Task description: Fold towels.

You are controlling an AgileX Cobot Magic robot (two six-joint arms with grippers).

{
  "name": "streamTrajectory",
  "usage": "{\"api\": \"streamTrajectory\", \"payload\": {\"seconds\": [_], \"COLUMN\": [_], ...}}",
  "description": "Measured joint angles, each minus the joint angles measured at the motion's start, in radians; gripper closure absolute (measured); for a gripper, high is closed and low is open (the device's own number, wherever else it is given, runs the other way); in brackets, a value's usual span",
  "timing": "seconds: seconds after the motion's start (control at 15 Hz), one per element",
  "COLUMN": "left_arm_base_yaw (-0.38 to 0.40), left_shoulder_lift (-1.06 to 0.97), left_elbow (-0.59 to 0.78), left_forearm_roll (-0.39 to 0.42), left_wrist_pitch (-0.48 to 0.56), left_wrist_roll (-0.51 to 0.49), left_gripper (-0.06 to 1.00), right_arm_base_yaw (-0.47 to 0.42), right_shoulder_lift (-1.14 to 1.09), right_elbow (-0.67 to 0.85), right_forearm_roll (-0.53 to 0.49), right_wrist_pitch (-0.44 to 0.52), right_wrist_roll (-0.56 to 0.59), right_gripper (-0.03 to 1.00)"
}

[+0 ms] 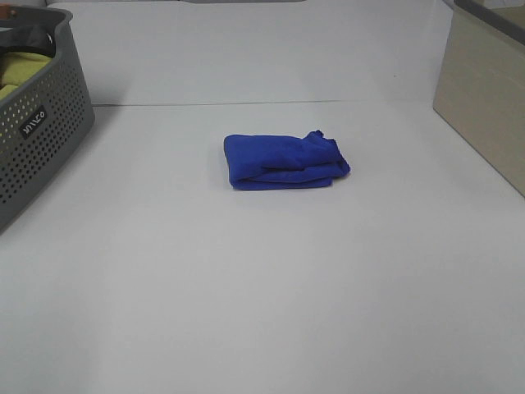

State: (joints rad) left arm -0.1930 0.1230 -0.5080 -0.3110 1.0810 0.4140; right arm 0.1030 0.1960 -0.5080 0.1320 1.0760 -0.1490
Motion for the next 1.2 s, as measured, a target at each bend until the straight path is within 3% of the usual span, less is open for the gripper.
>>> {"api": "streamTrajectory", "payload": {"seconds": [0.47, 0.8, 1.2], "left_arm_base_yaw": [0.000, 0.200, 0.221], "left_shoulder_lift": [0.000, -0.042, -0.127], "left_elbow": [0.000, 0.000, 0.000], "left_forearm_roll": [0.002, 0.004, 0.004], "left_wrist_pitch": [0.000, -0.003, -0.003], "left_wrist_roll": [0.000, 0.000, 0.000], "left_gripper": [0.34, 0.34, 0.34], "right_arm_base_yaw": [0.000, -0.140, -0.143], "right_shoulder_lift": [0.000, -0.078, -0.201], "right_elbow": [0.000, 0.001, 0.001], "right_forearm_roll": [0.000, 0.001, 0.004], "right_wrist_pitch": [0.000, -0.001, -0.001], "right_wrist_roll": [0.000, 0.000, 0.000], "right_gripper": [0.20, 0.20, 0.20]}}
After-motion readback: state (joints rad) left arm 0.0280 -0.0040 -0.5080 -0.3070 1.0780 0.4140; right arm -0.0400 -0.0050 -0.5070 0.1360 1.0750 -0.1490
